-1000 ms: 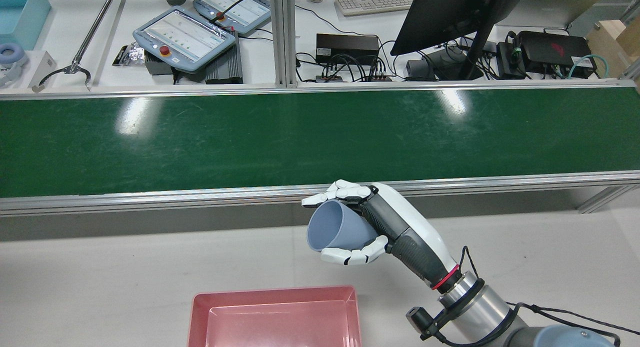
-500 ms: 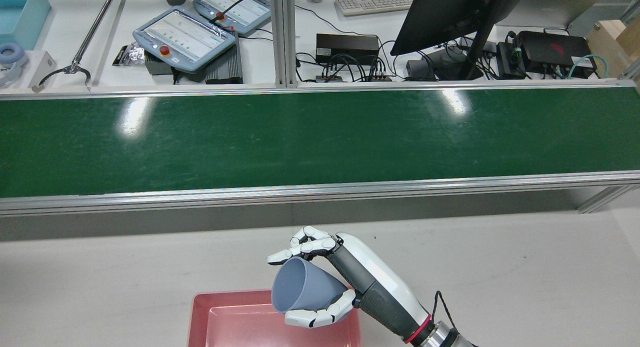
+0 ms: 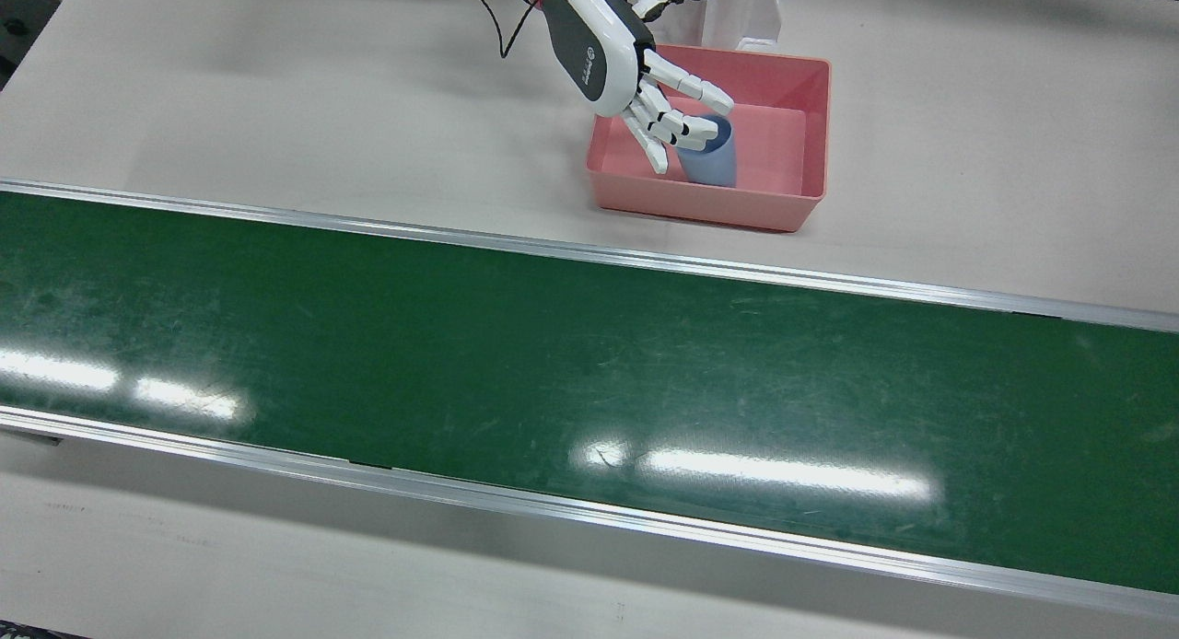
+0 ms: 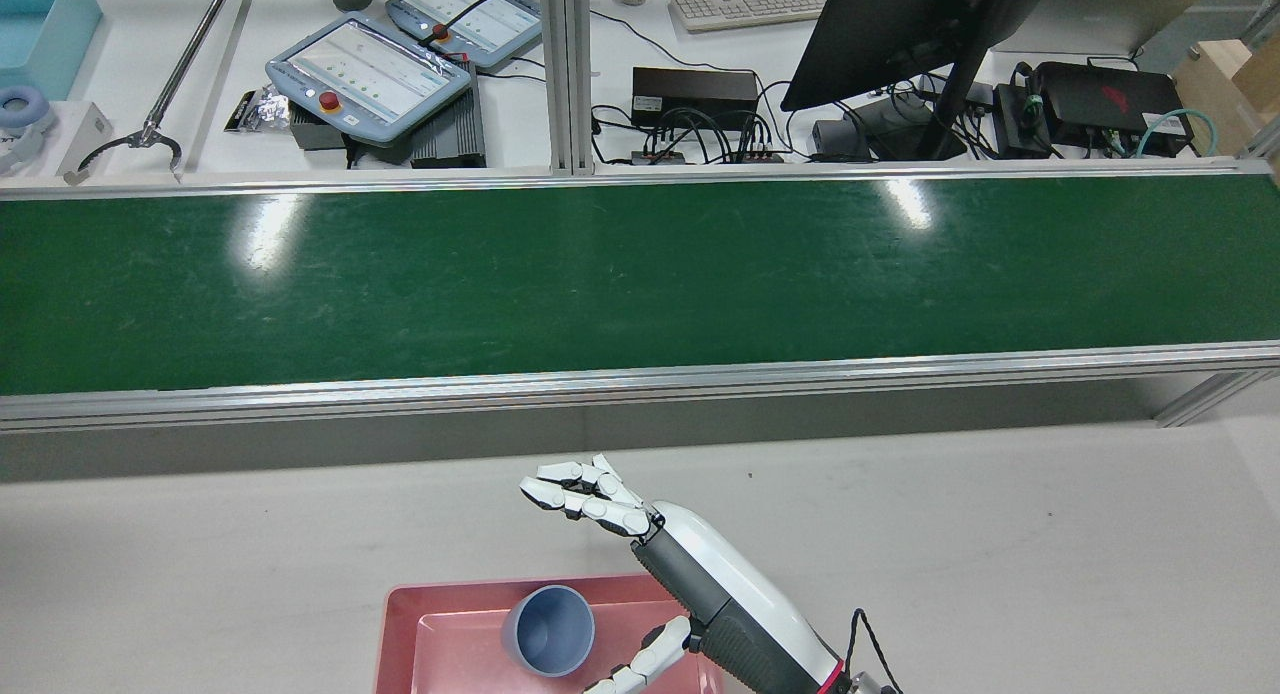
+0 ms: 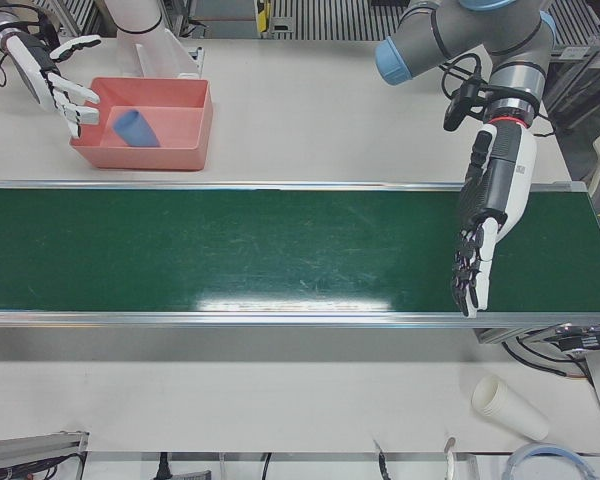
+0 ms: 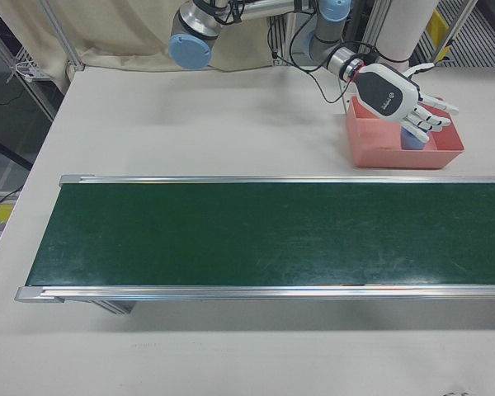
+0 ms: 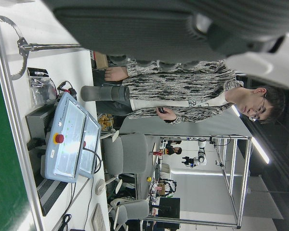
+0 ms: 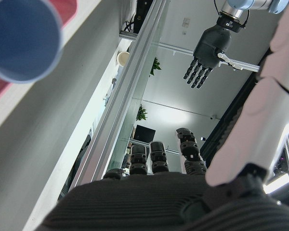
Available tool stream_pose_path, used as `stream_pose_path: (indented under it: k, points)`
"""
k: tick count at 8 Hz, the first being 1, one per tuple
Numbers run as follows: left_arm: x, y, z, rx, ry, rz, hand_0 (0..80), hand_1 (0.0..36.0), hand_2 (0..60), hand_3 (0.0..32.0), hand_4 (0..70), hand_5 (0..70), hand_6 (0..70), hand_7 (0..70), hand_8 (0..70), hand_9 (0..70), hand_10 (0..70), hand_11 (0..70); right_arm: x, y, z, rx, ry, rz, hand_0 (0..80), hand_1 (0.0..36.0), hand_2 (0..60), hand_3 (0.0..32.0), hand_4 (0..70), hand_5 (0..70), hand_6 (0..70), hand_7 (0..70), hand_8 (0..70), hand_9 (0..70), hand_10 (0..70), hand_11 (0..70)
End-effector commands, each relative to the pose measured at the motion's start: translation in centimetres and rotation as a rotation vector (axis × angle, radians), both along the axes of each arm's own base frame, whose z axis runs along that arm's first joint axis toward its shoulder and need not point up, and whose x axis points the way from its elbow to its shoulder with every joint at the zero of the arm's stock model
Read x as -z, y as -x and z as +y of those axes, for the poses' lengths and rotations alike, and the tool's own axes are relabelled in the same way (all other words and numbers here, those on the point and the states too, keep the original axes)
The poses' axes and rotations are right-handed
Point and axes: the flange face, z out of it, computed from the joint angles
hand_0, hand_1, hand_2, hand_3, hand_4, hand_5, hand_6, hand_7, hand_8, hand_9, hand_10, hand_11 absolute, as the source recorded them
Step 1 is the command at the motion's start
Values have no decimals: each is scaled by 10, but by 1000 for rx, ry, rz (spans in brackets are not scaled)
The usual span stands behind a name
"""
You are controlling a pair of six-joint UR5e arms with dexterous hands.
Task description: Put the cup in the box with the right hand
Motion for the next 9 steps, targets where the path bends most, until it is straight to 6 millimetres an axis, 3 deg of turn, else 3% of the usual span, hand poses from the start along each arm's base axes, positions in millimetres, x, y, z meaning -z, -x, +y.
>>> stream_pose_path:
  k: [1,3,4,5,6,9]
  points:
    - [0,0,0,0,-2,-1,0,0,0,0,0,0,0,0,0,0,0,0,-15,-7,0,26,20,-16,464,91,0,0,0,28,11,0,0,0,0,3]
    - [0,0,0,0,-1,1,0,0,0,0,0,0,0,0,0,0,0,0,-42,-45,-46,7,96,-98,462,95,0,0,0,30,14,0,0,0,0,7]
    - [0,0,0,0,-1,1,0,0,0,0,0,0,0,0,0,0,0,0,-55,-72,-78,-29,108,-120,465,99,0,0,0,31,15,7,0,0,0,5]
    - [0,0,0,0,-1,1,0,0,0,0,0,0,0,0,0,0,0,0,-55,-103,-117,-74,82,-134,465,100,0,0,0,31,16,8,0,0,0,5]
    - [0,0,0,0,-2,-1,0,0,0,0,0,0,0,0,0,0,0,0,-72,-140,-147,-106,87,-135,466,105,0,0,0,31,19,24,0,0,0,0]
    - [0,0,0,0,-1,1,0,0,0,0,0,0,0,0,0,0,0,0,-196,-267,-199,-220,281,-117,472,114,0,0,0,33,24,48,0,0,0,4]
